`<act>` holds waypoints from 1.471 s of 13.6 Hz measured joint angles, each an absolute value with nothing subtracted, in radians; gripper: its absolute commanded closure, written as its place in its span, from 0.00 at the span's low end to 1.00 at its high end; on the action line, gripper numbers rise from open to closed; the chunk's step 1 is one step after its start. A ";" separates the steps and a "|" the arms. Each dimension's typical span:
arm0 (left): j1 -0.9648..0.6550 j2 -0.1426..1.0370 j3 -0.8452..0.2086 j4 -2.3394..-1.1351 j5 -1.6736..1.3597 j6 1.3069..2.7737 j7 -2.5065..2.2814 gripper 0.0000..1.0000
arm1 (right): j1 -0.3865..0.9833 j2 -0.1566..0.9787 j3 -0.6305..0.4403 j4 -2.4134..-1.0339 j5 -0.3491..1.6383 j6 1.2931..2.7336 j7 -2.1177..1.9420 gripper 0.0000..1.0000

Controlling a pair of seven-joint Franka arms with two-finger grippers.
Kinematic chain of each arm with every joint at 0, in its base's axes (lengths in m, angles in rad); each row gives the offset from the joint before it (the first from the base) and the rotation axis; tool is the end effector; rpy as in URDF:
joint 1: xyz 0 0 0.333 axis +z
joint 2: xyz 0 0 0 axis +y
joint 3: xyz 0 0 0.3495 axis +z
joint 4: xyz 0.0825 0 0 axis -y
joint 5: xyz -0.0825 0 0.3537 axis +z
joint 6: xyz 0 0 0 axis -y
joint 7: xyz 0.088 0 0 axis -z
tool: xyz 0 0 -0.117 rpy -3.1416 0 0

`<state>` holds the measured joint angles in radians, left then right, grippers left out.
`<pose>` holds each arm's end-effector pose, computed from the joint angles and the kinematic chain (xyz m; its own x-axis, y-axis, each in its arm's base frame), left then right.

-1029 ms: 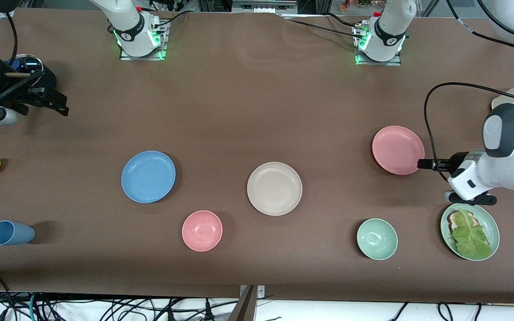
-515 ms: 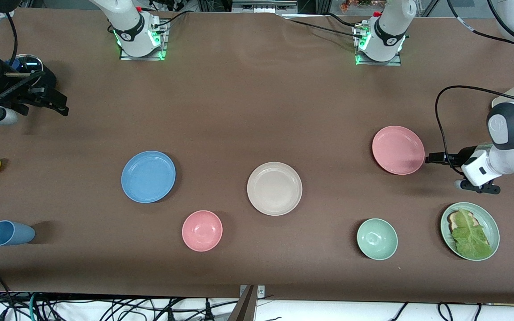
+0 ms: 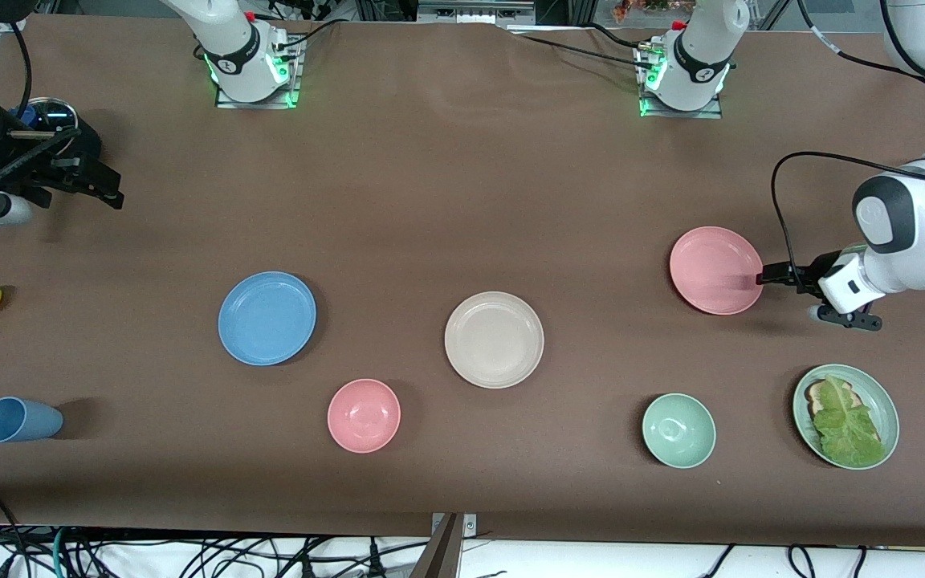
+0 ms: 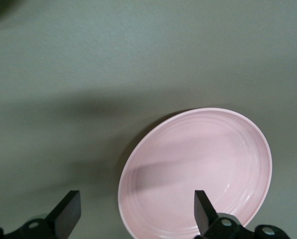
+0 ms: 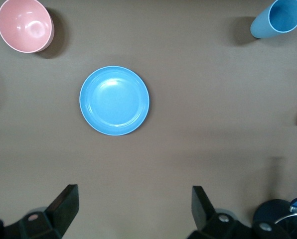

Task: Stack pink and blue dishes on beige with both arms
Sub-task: 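Move the left gripper down to the rim of the pink plate, then close the left gripper on the pink plate rim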

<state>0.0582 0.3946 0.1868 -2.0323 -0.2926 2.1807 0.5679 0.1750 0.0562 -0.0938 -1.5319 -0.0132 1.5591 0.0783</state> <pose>0.5505 0.1198 0.2799 0.9795 -0.1465 -0.1381 -0.1117 -0.9662 0.2323 0.5398 0.0440 0.6343 0.9996 0.0027 -0.0272 0.0033 -0.9998 0.0207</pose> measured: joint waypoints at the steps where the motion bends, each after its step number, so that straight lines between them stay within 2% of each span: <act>1: 0.058 0.394 0.188 -2.060 -0.321 2.210 0.598 0.00 | 0.175 0.056 -0.094 -1.532 -0.013 1.559 0.078 0.00; 4: 0.058 0.393 0.195 -2.110 -0.342 2.254 0.634 0.00 | 0.175 0.056 -0.094 -1.532 -0.013 1.559 0.078 0.00; 20: 0.060 0.417 0.198 -2.161 -0.411 2.323 0.711 0.00 | 0.175 0.056 -0.094 -1.532 -0.013 1.557 0.078 0.00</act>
